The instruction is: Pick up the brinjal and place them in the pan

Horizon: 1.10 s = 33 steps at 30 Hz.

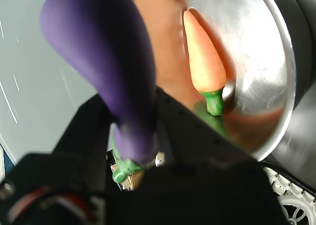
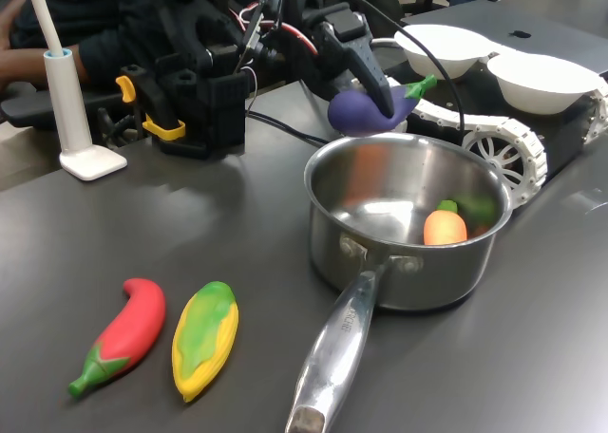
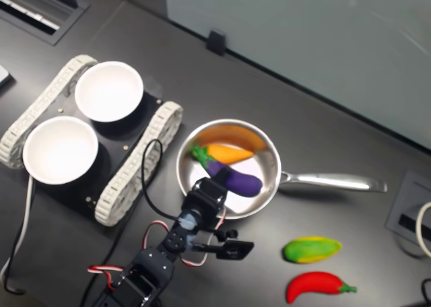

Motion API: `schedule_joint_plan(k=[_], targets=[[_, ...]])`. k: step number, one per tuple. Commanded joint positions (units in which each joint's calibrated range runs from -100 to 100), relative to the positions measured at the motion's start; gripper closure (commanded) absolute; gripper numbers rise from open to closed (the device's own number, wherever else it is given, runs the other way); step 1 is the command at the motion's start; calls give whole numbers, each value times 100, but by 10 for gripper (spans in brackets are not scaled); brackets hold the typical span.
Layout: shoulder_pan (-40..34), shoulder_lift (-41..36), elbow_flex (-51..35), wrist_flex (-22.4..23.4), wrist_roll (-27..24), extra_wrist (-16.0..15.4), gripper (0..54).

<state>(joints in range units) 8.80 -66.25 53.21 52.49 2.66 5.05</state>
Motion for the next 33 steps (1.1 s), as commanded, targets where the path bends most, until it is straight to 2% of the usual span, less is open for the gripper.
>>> schedule_joint_plan(k=[1, 21, 27, 33], targets=[[-123, -305, -146, -366, 5, 58, 536], [-215, -457, 190, -579, 34, 150, 536], [-226, -516, 226, -588, 15, 150, 478], [-513, -634, 335, -477, 98, 159, 453]])
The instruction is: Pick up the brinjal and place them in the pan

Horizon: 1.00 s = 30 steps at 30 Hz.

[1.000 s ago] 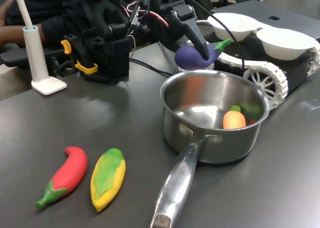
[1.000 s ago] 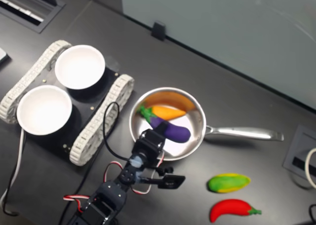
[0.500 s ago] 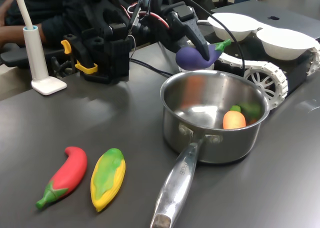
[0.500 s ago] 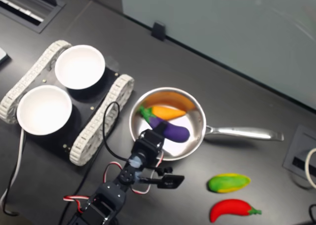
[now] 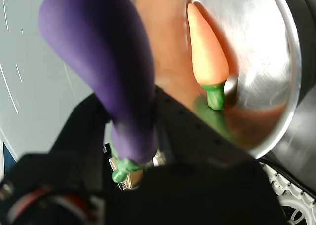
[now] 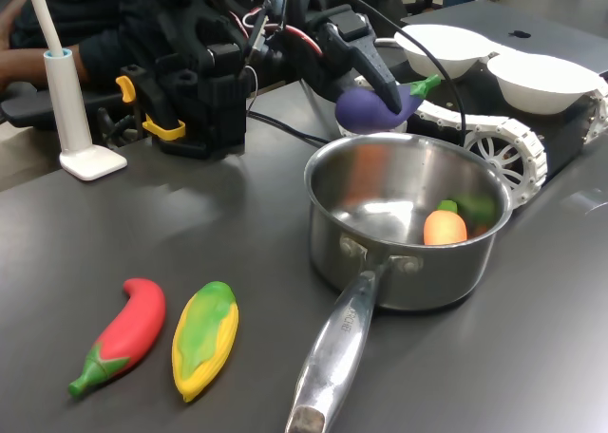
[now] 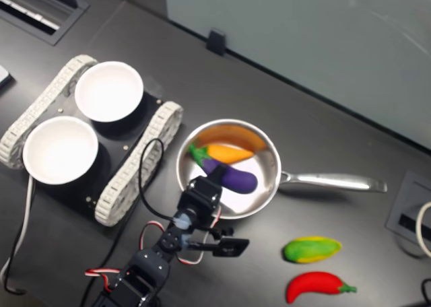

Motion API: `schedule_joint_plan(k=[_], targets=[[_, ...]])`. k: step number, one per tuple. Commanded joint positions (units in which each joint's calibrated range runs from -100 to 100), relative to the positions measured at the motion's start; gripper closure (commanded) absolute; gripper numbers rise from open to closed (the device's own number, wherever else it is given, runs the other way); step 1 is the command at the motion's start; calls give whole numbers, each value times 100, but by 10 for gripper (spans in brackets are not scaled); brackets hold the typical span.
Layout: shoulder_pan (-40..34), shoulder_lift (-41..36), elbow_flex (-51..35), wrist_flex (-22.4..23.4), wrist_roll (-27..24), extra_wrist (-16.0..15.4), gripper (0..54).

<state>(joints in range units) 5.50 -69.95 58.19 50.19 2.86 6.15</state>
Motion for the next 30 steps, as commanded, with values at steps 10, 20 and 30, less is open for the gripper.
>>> schedule_joint_plan(k=[10, 20, 30], targets=[[-412, -382, -181, -119, 205, 99, 413], [-481, -491, -408, 154, 259, 99, 337], [-665, -559, -626, 503, 264, 91, 266]])
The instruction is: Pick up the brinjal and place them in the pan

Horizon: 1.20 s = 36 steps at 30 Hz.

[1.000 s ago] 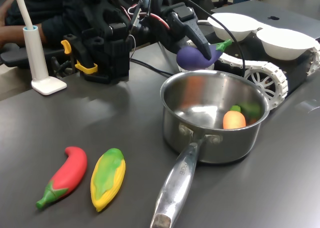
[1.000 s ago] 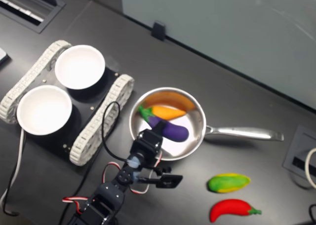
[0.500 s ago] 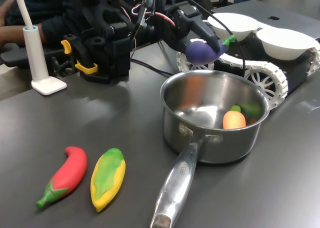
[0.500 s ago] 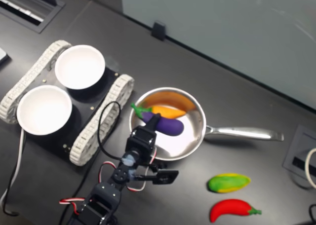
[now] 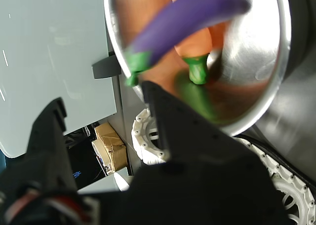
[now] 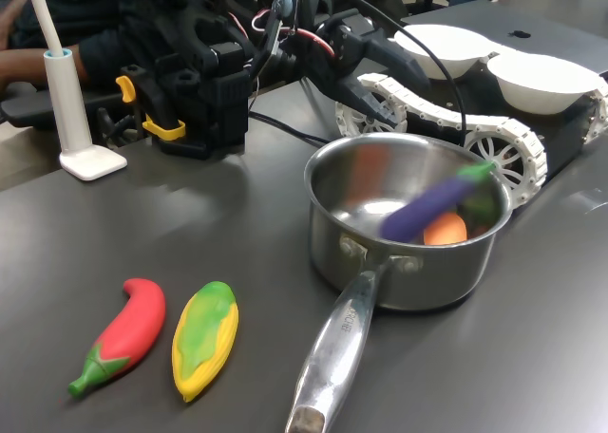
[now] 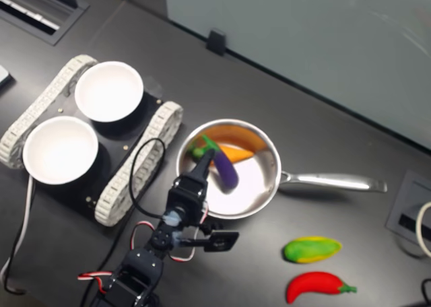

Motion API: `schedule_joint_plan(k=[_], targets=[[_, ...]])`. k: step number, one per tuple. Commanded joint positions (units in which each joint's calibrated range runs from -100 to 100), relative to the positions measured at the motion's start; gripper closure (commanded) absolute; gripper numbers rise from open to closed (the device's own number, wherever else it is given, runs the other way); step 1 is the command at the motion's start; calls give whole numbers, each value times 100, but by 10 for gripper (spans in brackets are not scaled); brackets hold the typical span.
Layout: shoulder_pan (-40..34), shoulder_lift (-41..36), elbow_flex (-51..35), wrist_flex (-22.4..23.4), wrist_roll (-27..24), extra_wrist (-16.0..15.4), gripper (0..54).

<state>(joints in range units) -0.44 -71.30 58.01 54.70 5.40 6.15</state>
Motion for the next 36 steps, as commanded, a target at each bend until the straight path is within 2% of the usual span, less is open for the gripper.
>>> schedule_joint_plan(k=[1, 11, 19, 22, 26, 32, 36], targets=[[-82, -441, -608, 61, 15, 91, 265], [-48, -500, -635, 78, -54, 91, 205], [-151, -643, -617, 181, -73, 91, 200], [-174, -694, -617, 215, -78, 91, 232], [-185, -719, -599, 206, -54, 91, 322], [-128, -871, -599, 206, 20, 91, 484], [10, -1099, -571, 223, -98, 82, 523]])
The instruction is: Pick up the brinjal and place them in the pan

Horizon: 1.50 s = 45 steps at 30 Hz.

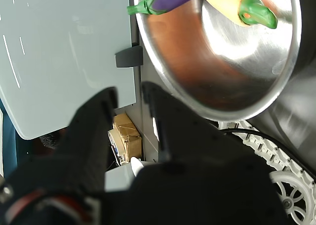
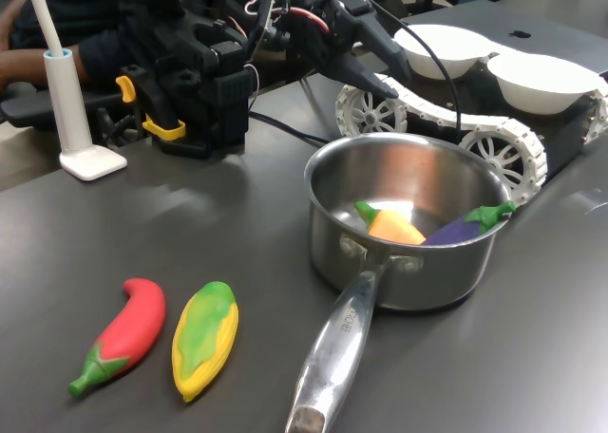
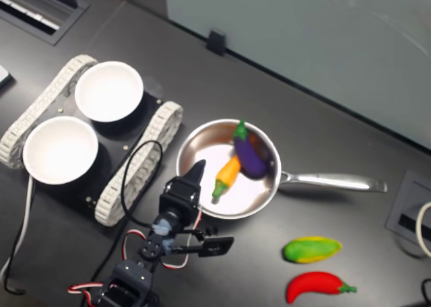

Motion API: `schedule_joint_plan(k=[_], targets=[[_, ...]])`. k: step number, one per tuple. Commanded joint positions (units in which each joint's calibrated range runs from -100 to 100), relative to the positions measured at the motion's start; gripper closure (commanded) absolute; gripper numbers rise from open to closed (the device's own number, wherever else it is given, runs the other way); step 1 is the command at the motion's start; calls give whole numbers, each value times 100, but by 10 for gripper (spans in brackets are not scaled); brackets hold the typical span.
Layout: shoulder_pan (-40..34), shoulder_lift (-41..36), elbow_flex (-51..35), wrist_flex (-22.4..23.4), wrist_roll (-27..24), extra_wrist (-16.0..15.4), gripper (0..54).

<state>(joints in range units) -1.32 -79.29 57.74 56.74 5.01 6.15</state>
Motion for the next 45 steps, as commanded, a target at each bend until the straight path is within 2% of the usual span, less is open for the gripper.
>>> schedule_joint_plan(k=[1, 5, 6, 9, 12, 18, 26, 34, 36, 39, 45], targets=[[132, -409, -517, 36, -83, 82, 534], [109, -848, -490, 241, -181, 82, 536], [-6, -1126, -517, 454, -215, 74, 536], [-338, -1362, -481, 616, -181, 107, 536], [-350, -1489, -417, 736, -249, 82, 536], [132, -1522, -372, 864, -259, -69, 536], [430, -1615, -335, 1452, -254, -86, 536], [522, -1615, -644, 2595, -254, -430, 536], [602, -1615, -626, 2740, -234, -506, 536], [648, -1615, -426, 2902, -215, -607, 536], [763, -1615, 364, 2936, -176, -750, 536]])
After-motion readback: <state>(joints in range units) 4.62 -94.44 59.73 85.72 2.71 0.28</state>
